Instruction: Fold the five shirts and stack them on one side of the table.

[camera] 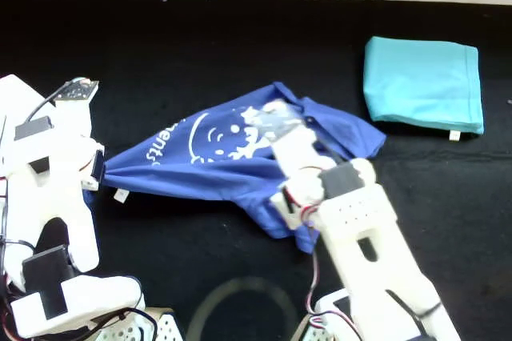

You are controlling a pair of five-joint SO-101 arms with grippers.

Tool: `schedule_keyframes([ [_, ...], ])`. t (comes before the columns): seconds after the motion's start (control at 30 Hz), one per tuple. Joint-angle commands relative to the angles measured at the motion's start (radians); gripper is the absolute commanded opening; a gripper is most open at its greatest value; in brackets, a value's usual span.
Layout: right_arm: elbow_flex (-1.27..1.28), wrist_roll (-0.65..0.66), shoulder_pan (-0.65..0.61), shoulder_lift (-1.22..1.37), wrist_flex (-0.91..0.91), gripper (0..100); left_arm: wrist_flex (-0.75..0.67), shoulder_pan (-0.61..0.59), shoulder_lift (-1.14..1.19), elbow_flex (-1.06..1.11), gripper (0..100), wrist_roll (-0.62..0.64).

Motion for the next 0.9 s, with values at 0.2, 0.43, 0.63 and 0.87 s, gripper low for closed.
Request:
schedule_keyframes([
  [0.2,0.084,-0.049,0.018,0.05,0.019,20.4,0.006,0.062,-0.012,-0.03,1,0.0],
  [0.43,0.081,-0.051,0.015,0.228,-0.073,22.7,0.006,0.067,-0.008,-0.028,1,0.0],
  [0.63,0.088,-0.049,-0.015,0.285,-0.073,21.9,0.006,0.067,-0.007,-0.028,1,0.0],
  [0.87,0.13,-0.051,-0.073,0.294,-0.176,21.9,0.006,0.065,-0.007,-0.028,1,0.0],
])
